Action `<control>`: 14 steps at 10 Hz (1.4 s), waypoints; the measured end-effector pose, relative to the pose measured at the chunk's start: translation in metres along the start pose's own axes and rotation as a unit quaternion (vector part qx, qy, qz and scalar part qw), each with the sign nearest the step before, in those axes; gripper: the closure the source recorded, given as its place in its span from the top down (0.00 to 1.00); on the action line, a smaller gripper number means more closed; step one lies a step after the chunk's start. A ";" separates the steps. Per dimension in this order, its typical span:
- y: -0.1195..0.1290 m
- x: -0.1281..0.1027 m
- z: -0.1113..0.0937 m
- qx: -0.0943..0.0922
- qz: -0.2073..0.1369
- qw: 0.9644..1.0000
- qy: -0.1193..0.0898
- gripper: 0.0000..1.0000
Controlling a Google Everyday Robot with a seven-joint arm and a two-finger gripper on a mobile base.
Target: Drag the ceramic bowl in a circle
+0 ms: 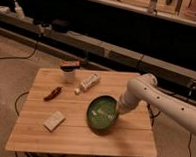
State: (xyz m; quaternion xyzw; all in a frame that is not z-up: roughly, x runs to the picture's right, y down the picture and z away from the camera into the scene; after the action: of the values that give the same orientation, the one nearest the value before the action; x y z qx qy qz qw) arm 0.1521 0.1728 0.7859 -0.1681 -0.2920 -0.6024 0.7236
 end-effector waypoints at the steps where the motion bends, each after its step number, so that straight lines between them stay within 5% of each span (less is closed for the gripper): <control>1: 0.003 -0.012 0.000 0.003 -0.002 1.000 -0.010 0.00; 2: 0.012 -0.026 -0.001 0.004 0.000 1.000 -0.026 0.00; 7: 0.012 -0.028 0.000 0.005 -0.001 1.000 -0.027 0.00; 14: 0.070 -0.097 0.027 -0.069 0.027 0.994 -0.077 0.00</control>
State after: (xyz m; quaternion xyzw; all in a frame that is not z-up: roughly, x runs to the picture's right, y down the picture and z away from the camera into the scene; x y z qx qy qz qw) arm 0.2036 0.2794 0.7537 -0.2708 -0.3000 -0.5866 0.7018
